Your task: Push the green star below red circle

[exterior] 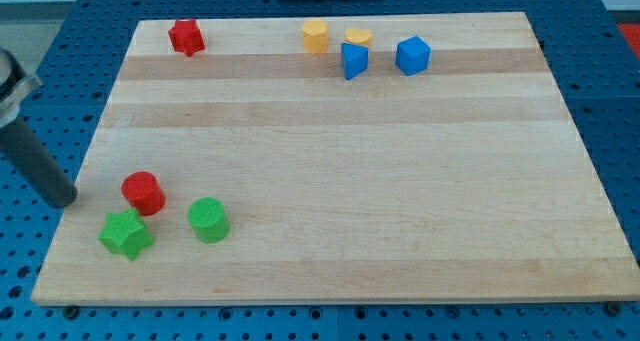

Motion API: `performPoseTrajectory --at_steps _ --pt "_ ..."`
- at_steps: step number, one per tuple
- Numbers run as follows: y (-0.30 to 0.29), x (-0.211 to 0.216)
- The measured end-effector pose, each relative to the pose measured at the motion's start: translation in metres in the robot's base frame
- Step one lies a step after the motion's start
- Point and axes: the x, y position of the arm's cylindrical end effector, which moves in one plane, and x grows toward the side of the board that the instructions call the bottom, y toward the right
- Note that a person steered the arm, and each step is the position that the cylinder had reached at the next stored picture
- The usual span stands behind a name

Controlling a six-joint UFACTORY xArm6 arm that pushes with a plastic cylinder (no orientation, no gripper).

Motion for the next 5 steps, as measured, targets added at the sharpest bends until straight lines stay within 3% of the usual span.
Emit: performPoseTrajectory --at_steps 2,5 --pt "0.002 0.087" --pt "0.029 0.087"
